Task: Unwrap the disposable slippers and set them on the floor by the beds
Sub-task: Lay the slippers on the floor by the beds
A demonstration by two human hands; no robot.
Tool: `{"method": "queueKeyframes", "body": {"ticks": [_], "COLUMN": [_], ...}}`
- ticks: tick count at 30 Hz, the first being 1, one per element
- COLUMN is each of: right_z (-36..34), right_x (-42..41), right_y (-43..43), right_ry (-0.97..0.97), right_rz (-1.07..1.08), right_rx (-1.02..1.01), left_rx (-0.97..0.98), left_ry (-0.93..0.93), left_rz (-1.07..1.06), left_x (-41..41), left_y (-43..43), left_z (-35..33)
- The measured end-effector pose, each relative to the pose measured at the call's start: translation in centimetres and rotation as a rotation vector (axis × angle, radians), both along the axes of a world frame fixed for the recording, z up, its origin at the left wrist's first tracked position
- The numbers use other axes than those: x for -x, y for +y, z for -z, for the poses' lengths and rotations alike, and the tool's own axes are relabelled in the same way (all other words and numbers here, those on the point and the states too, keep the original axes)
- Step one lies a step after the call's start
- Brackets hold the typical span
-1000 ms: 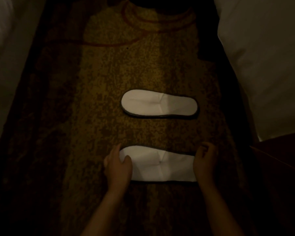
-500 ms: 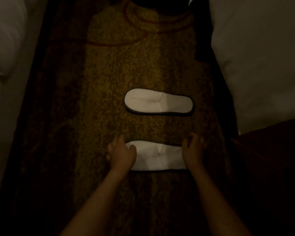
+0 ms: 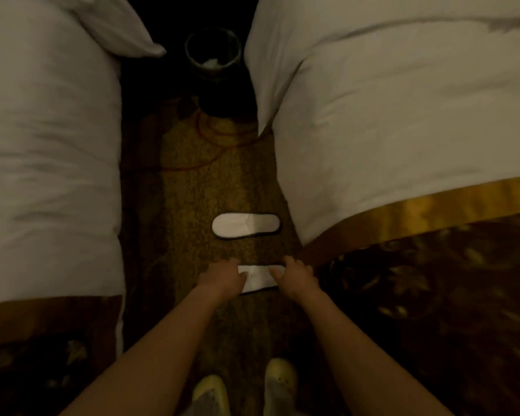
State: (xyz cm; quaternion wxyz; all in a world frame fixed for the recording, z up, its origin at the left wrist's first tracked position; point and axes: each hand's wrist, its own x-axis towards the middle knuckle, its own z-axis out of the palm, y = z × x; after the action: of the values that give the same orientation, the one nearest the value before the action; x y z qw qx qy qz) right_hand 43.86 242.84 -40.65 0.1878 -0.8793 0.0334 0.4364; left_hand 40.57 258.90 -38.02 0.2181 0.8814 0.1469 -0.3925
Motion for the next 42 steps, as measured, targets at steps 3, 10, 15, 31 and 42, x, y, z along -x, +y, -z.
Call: {"method": "queueKeyframes", "body": {"ticks": [3, 10, 15, 31, 42], "right_z": [-9.0, -24.0, -30.0, -36.4, -36.6], "right_x": [1.6, 7.8, 16.1, 48.1, 65.2], "right_y": [-2.8, -10.4, -15.7, -39.8, -63.9], "right_ry": [-0.017, -0.155, -0.203, -0.224, -0.186], "right_rz": [0.010, 0.048, 0.264, 0.950, 0.983], "right_rx": [-0.018, 0.046, 0.056, 0.165, 0.249], "left_rx": [-0.028, -0.076, -0.052, -0.092, 0.063], "left_ry": [-0.026, -0.135, -0.183, -0.233, -0.122], "left_rz": [0.040, 0.254, 0.482, 1.148, 1.299], "left_x": [1.0, 3.9, 9.0, 32.3, 46.3], "left_y": [-2.5, -9.1, -14.8, -44.4, -69.2], "left_z": [-8.7, -23.3, -28.3, -35.5, -34.6]}}
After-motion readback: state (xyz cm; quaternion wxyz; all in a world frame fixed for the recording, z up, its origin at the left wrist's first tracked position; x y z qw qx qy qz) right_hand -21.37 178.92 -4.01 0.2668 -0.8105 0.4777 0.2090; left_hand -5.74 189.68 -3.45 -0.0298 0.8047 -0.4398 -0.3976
